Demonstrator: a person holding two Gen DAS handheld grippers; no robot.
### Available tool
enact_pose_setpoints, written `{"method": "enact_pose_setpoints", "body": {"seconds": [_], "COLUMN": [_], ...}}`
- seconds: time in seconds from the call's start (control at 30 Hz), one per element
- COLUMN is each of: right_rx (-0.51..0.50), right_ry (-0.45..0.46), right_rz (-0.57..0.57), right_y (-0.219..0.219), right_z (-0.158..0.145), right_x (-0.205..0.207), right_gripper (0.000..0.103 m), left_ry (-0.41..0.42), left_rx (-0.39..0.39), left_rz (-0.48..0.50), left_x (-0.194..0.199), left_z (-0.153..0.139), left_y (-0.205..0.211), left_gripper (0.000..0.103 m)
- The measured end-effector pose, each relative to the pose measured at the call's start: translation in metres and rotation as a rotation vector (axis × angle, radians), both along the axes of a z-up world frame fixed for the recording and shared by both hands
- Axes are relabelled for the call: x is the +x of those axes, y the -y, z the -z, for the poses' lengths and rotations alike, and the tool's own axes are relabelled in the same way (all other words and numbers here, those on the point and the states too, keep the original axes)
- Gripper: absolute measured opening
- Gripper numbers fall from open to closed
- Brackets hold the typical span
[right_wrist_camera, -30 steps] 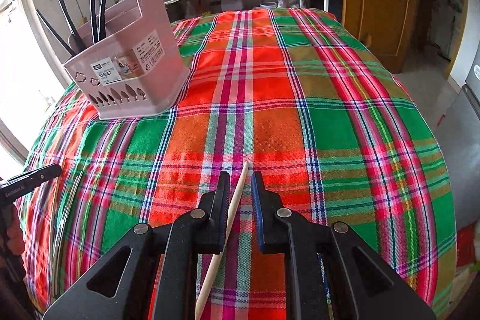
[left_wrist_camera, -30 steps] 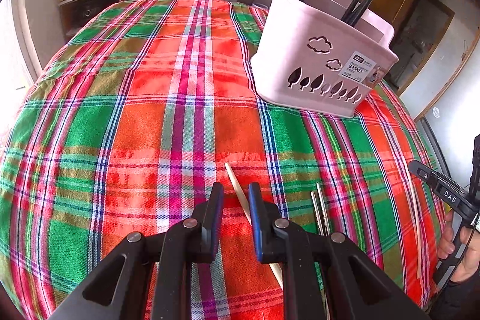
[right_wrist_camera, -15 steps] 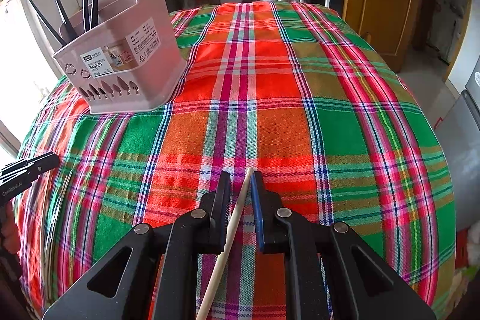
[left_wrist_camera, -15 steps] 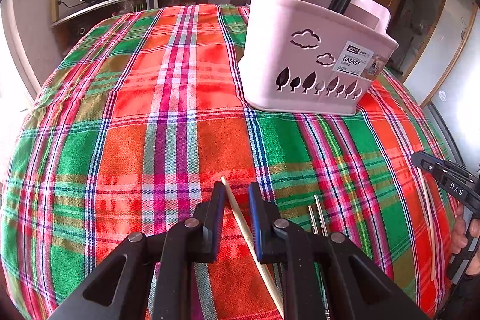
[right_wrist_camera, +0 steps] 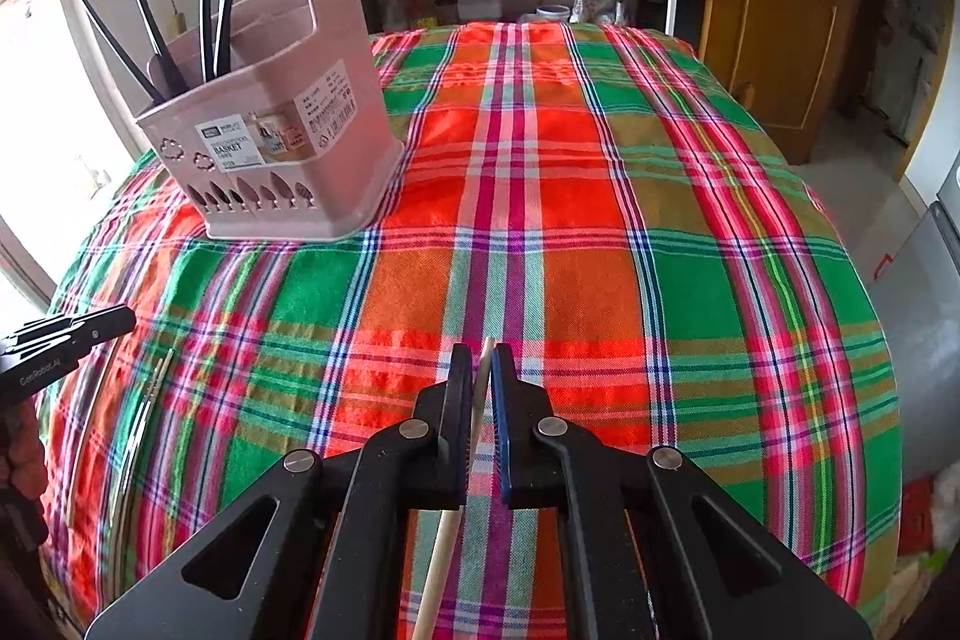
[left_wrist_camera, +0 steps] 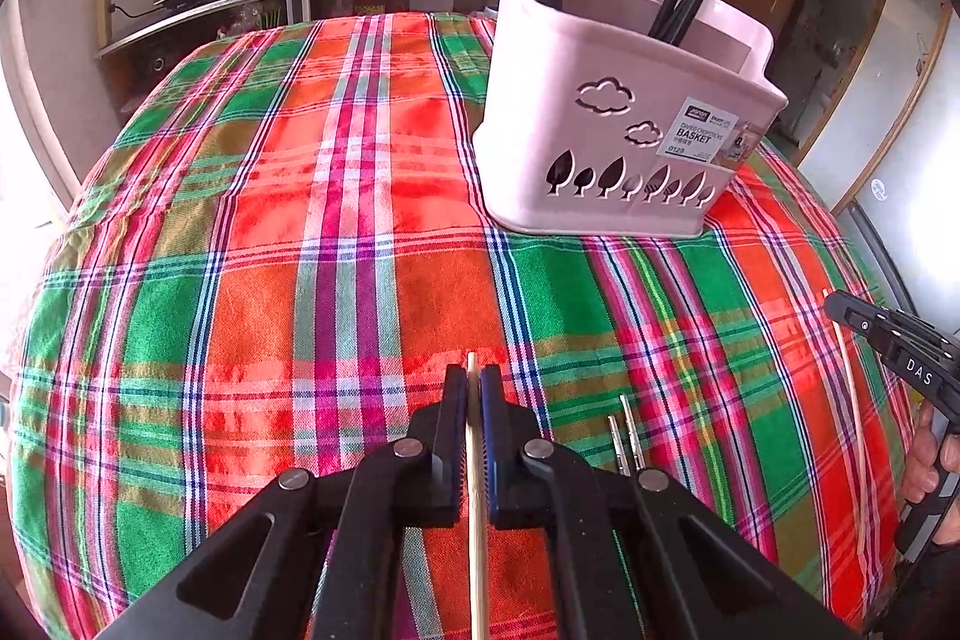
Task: Organize utensils
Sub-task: 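Close the left tool on a wooden chopstick while the right tool grasps another, then lift both held wooden chopsticks and carry them over the pink basket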
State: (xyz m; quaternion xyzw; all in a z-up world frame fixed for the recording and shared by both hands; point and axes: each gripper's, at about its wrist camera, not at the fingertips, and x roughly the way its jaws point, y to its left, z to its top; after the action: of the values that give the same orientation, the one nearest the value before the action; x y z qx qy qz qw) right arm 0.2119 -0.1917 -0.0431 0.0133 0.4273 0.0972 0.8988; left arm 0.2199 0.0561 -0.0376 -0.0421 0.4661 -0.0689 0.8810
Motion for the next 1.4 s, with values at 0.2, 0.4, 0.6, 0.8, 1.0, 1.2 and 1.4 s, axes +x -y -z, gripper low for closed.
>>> {"method": "enact_pose_setpoints", "body": {"seconds": [0.2,0.4,0.6,0.8,1.0,1.2,1.4], "right_rx": [0.034,0.058,0.065,0.068,0.071,0.067,0.064], "right_ry": [0.08,0.156,0.212,0.266,0.3,0.313,0.318], "right_rz": [-0.021,-0.032,-0.037,-0.053,-0.065,-0.077,-0.088], "right_y": [-0.003,-0.004,-0.004,-0.008,-0.012,-0.014,-0.018], "right_z": [-0.035,-0.066,-0.09,-0.111,-0.123,-0.129,-0.132], "right_x": [-0.008,-0.015,-0.019,-0.028,-0.038,-0.045,-0.048], "right_gripper": [0.005,0.005,0.005,0.005,0.005,0.005,0.005], "left_ry": [0.068,0.164,0.221,0.261,0.278,0.283,0.282], "left_rx": [-0.022,-0.023,-0.026,-0.03,-0.03,-0.029,-0.03], "left_rz": [0.033,0.054,0.056,0.064,0.071,0.077,0.092], "left_x": [-0.006,-0.012,-0.015,-0.02,-0.026,-0.031,-0.036], "left_z": [-0.038,-0.085,-0.116,-0.135,-0.144,-0.148,-0.152], "left_y": [0.002,0.001,-0.001,-0.003,-0.001,-0.001,0.002], "left_gripper": [0.004,0.004,0.004,0.004,0.004,0.004,0.004]}}
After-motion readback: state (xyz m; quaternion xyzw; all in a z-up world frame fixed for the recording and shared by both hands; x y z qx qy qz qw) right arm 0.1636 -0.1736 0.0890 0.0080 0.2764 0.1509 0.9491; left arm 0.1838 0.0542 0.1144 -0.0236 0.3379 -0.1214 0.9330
